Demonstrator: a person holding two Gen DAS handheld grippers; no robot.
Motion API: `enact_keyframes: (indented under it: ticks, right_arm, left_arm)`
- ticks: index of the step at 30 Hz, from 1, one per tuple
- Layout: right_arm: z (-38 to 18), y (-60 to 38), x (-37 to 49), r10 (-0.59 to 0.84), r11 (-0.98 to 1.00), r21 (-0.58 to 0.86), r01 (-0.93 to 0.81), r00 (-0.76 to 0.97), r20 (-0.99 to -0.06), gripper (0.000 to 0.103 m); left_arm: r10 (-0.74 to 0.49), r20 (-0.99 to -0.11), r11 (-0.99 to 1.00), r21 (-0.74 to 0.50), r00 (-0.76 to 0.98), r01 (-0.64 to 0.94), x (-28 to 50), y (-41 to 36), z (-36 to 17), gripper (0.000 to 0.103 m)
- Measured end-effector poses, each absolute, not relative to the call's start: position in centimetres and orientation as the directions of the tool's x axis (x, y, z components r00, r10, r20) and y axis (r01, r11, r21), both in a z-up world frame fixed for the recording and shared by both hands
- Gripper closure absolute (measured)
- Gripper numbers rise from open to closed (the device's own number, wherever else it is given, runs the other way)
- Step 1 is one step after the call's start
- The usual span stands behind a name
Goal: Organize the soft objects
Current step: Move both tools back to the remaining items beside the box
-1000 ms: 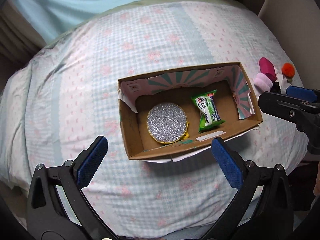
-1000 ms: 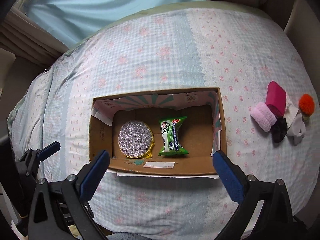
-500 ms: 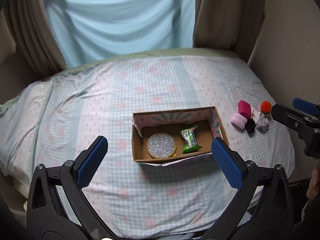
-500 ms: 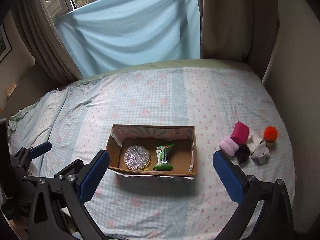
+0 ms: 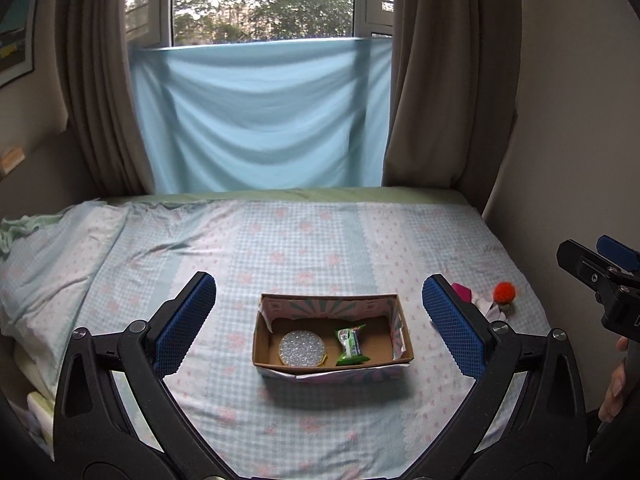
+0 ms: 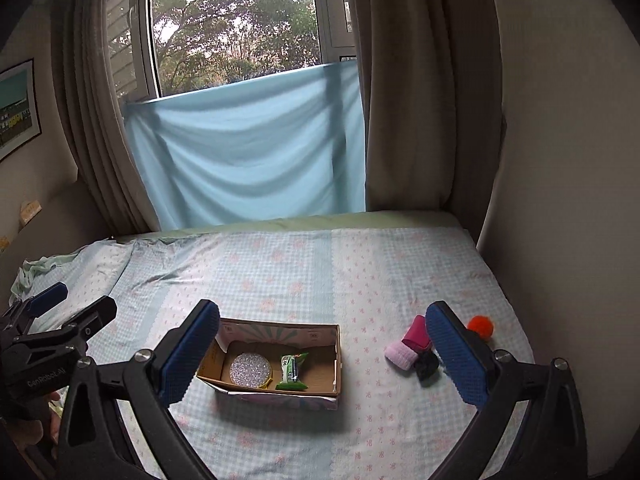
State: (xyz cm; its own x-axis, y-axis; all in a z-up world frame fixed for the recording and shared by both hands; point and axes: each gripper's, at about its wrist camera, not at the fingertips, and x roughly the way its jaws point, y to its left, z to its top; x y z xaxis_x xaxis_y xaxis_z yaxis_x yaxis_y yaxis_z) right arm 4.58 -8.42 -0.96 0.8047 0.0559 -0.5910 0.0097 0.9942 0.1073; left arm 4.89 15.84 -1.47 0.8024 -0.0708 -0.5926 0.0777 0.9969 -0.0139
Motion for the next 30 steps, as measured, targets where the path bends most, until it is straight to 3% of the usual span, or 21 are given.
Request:
enact_keyframes:
  ticks: [8,15,30]
  right_arm:
    - [-1.3,-14.7,4.0,0.011,0.99,0.121,0.07,0.823,-0.569,0.0]
    - [-4.5,-23.2,5.2,-0.06,0.977,0.124,0.173,0.783,-0.619,0.0]
    - [-20.7,-36.7,11.1,-0.055,0.95,0.15,0.274,0.618,-0.784,0.0]
  left_arm:
    - [-0.128,-0.618,0.99,-0.032,0.775,0.138,7.3,8.2,-3.0,0.0]
    - [-0.19,-0.675,0.975,-0.042,0.713,0.219,11.5,-0.9,-6.8,0.0]
    - [-0.216,-0.872,0.918,-0.028,0.439,0.397,23.5,-17.3,-25.5,0.0]
